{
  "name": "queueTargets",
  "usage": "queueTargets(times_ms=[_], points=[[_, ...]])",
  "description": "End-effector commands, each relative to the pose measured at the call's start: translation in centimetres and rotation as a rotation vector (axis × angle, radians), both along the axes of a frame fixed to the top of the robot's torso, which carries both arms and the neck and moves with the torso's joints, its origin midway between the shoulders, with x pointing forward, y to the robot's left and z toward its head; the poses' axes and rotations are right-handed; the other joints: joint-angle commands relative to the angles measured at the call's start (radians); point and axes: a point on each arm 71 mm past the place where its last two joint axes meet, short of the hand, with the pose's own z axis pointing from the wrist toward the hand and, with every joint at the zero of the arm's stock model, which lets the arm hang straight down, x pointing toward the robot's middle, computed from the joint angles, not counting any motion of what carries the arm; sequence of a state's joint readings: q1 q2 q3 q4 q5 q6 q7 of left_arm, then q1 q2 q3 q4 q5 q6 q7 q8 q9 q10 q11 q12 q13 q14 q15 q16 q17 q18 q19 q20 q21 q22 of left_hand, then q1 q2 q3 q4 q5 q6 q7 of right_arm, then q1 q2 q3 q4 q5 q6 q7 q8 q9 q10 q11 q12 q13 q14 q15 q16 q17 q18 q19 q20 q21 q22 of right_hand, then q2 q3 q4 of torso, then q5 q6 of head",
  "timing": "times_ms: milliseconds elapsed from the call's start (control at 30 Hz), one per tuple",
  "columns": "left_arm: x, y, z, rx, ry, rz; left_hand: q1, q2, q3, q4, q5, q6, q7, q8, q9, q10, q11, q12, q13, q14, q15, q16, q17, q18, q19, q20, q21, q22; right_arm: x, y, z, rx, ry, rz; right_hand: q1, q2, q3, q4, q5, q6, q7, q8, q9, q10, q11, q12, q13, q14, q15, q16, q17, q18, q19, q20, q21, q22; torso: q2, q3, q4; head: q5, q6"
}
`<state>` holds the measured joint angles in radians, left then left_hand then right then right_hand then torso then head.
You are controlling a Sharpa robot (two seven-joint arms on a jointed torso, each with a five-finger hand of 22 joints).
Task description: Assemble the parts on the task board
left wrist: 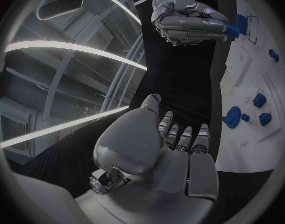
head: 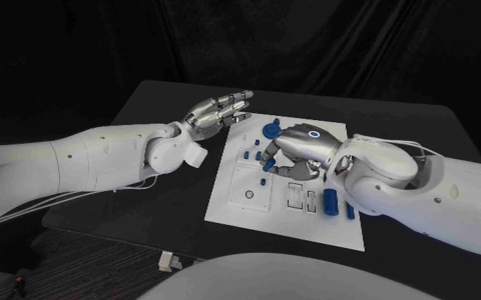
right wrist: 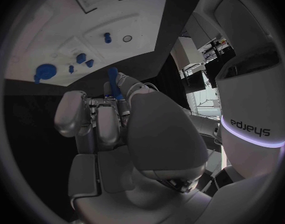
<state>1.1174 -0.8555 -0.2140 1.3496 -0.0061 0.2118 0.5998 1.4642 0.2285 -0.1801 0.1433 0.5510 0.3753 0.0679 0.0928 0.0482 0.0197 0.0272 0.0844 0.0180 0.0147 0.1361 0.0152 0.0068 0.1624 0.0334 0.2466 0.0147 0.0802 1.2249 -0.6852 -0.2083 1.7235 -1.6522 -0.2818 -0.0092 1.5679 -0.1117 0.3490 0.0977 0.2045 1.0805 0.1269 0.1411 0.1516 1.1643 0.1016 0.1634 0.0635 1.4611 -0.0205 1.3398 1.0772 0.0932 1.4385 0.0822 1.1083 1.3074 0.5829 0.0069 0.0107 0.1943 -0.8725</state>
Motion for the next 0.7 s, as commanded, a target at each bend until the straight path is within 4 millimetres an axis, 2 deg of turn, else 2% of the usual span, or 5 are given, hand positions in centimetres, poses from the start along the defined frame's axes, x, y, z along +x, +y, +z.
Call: queueTargets(times_ms=[33,333,500,700], points=[[-0.1,-0.1,0.1,-0.018,-0.001,-0.008,0.002,0.01,0.001,-0.006,0.005,0.002,-0.001,0.004,0.0,0.002,0.006,0.003,0.001,-0.001,0.004,0.003,0.001,0.017,0.0,0.005,0.005,0.0,-0.2,1.2,-1.5,-0.067,0.01,0.023,-0.008,-0.002,0.005,-0.001,-0.001,-0.006,0.001,-0.006,-0.001,0.047,-0.04,-0.007,0.001,0.013,0.0,0.007,0.005,-0.008,0.01,-0.001,0.008,0.151,0.001,-0.0001,0.0009,-0.003,0.0],[-0.1,-0.1,0.0,-0.018,0.0,-0.009,0.003,0.011,0.002,-0.006,0.005,0.002,-0.001,0.005,0.0,0.002,0.005,0.003,0.001,-0.001,0.004,0.003,0.001,0.017,0.0,0.004,0.005,0.0,-0.4,3.8,-4.5,-0.12,0.05,0.051,-0.012,-0.004,0.007,-0.001,-0.007,-0.009,0.002,-0.011,-0.002,0.046,-0.039,-0.014,0.001,0.015,0.001,0.009,0.008,-0.008,0.012,0.0,0.01,0.151,0.002,0.0002,0.0015,-0.004,0.0],[-0.1,-0.1,0.0,-0.017,0.001,-0.01,0.003,0.013,0.004,-0.006,0.005,0.001,-0.001,0.005,0.0,0.001,0.005,0.002,0.001,-0.002,0.004,0.003,0.001,0.017,0.0,0.004,0.005,0.0,-0.6,4.1,-5.5,-0.139,0.066,0.053,-0.014,-0.004,0.008,-0.001,-0.011,-0.011,0.002,-0.013,-0.002,0.048,-0.039,-0.016,0.001,0.017,0.001,0.011,0.013,-0.009,0.014,0.0,0.015,0.152,0.003,0.0,0.0029,-0.013,0.0],[-0.1,-0.2,0.0,-0.016,0.002,-0.011,0.003,0.014,0.004,-0.006,0.005,0.001,-0.002,0.005,0.0,0.001,0.004,0.001,0.0,-0.002,0.004,0.003,0.001,0.017,0.0,0.004,0.005,0.0,-0.9,4.2,-6.3,-0.149,0.083,0.054,-0.014,-0.004,0.009,-0.002,-0.011,-0.013,0.002,-0.015,-0.002,0.05,-0.039,-0.016,0.002,0.017,0.001,0.011,0.012,-0.008,0.014,0.0,0.015,0.152,0.002,-0.0002,0.0014,-0.018,0.0]])
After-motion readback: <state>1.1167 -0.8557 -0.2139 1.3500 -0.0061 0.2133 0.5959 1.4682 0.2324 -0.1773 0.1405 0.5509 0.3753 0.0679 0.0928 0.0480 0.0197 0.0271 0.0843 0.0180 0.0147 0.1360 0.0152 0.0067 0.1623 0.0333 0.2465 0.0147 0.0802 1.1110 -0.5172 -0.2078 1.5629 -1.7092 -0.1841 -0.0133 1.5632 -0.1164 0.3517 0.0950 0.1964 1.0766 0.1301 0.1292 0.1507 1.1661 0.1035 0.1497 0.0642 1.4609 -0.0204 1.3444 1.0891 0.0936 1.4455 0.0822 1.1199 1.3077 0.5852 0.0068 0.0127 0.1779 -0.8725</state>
